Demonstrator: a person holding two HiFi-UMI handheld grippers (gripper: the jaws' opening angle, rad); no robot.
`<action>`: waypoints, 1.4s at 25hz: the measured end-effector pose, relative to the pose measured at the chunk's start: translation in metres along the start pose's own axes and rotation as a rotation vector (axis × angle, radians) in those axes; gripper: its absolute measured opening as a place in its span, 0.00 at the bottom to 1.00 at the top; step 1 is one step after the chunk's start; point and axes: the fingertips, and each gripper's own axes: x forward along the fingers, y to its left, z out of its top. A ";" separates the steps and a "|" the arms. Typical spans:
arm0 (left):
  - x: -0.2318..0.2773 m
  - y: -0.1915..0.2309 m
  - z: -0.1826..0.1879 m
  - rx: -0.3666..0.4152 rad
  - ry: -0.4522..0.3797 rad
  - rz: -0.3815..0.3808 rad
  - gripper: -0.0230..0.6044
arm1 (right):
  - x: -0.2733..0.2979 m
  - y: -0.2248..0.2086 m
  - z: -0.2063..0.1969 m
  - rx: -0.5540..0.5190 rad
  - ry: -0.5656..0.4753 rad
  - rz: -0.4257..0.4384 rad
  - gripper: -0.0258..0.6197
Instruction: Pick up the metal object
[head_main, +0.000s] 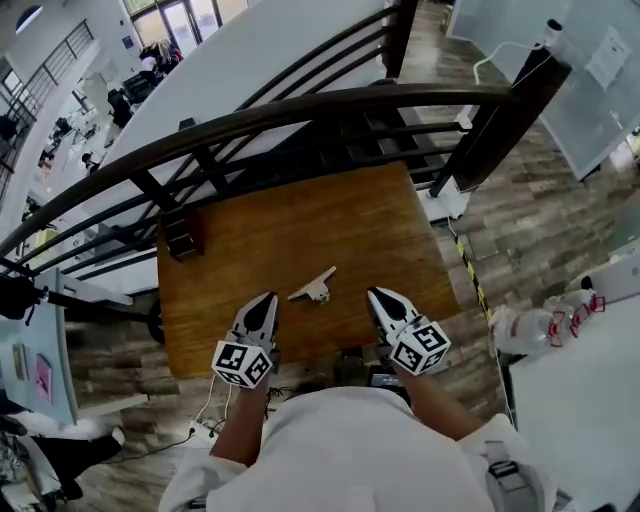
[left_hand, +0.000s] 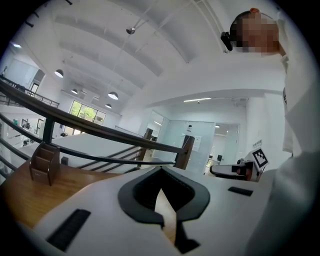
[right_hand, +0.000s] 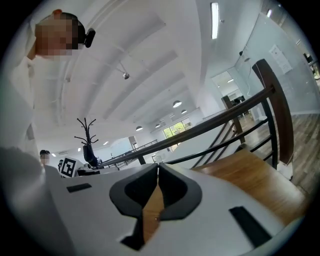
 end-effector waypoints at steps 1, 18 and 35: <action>0.006 0.001 0.002 0.008 0.000 0.014 0.05 | 0.006 -0.007 0.001 0.013 0.011 0.017 0.08; 0.066 0.080 -0.013 0.090 0.075 0.107 0.05 | 0.115 -0.061 -0.079 0.432 0.269 0.202 0.09; 0.067 0.155 -0.062 0.022 0.172 -0.012 0.05 | 0.124 -0.075 -0.205 0.798 0.443 -0.064 0.24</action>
